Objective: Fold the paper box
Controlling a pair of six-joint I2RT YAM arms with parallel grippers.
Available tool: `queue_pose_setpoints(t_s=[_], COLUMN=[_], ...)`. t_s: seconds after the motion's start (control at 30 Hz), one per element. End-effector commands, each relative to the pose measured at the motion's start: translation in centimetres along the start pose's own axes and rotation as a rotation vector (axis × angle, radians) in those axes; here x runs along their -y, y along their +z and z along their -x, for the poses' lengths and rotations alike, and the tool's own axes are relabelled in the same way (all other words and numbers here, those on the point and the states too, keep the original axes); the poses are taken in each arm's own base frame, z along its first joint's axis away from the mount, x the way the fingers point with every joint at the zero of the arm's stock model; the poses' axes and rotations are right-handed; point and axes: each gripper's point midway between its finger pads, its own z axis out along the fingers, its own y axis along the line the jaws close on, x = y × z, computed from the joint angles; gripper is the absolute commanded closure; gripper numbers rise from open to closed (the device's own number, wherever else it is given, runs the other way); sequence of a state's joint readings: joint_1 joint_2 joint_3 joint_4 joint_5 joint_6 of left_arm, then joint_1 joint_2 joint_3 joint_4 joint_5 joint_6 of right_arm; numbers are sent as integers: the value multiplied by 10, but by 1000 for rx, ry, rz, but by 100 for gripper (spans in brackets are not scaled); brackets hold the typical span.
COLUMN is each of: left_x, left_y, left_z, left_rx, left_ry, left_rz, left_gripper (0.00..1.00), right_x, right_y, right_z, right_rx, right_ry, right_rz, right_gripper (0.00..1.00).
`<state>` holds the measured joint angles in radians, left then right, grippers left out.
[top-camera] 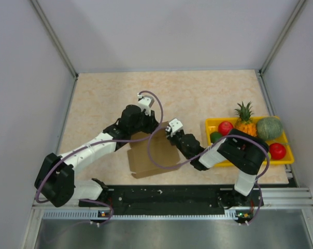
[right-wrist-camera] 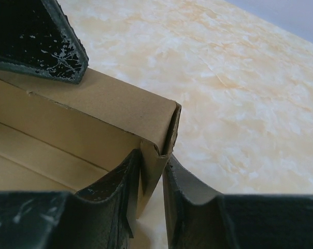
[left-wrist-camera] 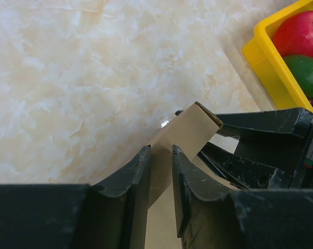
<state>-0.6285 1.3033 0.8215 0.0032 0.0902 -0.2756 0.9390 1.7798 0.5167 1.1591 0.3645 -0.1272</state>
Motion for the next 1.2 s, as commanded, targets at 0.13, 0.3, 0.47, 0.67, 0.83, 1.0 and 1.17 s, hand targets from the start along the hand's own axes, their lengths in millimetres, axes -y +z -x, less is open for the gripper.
queue_pose_setpoints(t_s=[0.13, 0.3, 0.47, 0.67, 0.83, 1.0, 1.17], left_x=[-4, 2, 8, 23, 35, 36, 27], left_y=[-2, -2, -7, -9, -8, -9, -28], left_z=[-22, -23, -32, -32, -34, -26, 16], left_rx=[-47, -31, -44, -41, -66, -40, 33], left_ry=[-20, -33, -77, -139, -193, -193, -164], left_rz=[10, -28, -60, -129, -189, -200, -158], left_gripper=[72, 72, 73, 73, 72, 72, 65], right_x=[-7, -1, 11, 10, 15, 18, 8], right_y=[-9, -3, 3, 13, 17, 12, 8], right_z=[-20, -19, -18, -6, -15, -18, -16], right_rx=[-40, -40, -12, 24, -27, -29, 12], right_ry=[10, 28, 29, -4, -18, -1, -13], right_rz=[25, -29, -124, -229, -287, -310, -163], right_gripper=[79, 99, 100, 100, 100, 100, 100])
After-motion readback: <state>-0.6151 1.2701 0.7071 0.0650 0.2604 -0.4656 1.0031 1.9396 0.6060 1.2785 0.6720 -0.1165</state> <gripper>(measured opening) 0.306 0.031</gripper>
